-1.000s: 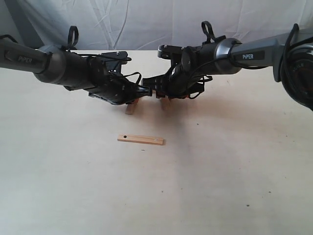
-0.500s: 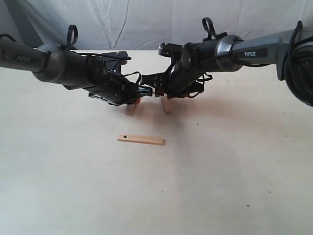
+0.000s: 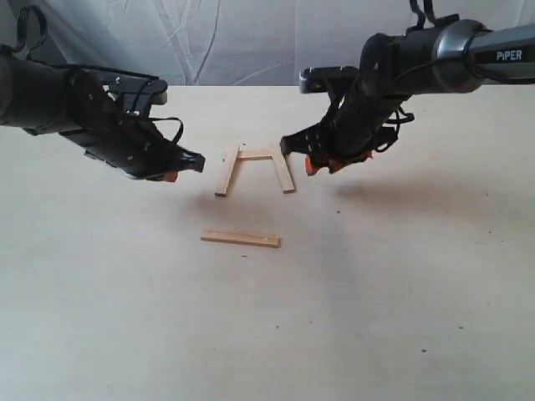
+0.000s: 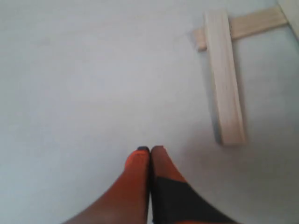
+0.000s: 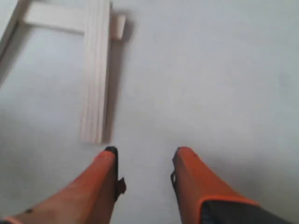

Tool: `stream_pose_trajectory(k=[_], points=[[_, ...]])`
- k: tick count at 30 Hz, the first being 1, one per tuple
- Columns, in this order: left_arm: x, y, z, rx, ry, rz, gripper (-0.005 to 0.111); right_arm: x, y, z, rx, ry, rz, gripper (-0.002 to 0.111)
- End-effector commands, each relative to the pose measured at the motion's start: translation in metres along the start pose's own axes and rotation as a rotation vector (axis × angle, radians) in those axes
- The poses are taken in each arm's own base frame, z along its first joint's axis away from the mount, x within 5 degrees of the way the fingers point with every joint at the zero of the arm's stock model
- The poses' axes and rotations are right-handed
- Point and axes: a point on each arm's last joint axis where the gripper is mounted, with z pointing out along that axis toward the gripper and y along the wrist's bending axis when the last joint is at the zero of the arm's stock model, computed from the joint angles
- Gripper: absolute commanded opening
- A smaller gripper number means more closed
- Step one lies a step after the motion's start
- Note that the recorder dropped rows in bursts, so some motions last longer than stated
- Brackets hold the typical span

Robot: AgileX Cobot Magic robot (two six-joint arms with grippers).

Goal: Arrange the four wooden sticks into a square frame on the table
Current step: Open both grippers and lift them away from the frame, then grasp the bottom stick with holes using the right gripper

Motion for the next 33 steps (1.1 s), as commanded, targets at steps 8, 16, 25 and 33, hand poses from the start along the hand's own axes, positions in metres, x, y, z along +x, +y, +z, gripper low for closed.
stream_pose_trajectory(k=[8, 16, 25, 33], points=[[0.067, 0.004, -0.029, 0.002, 0.117, 0.194, 0.000, 0.057, 0.085, 0.000, -0.096, 0.037, -0.536, 0.039], [0.063, 0.005, -0.028, -0.009, 0.083, 0.192, 0.000, 0.069, 0.109, 0.017, -0.116, 0.024, -0.737, 0.039], [0.063, 0.004, -0.028, -0.004, 0.077, 0.170, 0.000, 0.079, 0.106, 0.030, -0.125, 0.095, -0.819, 0.039], [0.060, 0.005, -0.028, -0.016, 0.042, 0.166, 0.000, 0.051, 0.109, 0.005, -0.021, -0.045, -1.027, 0.000]])
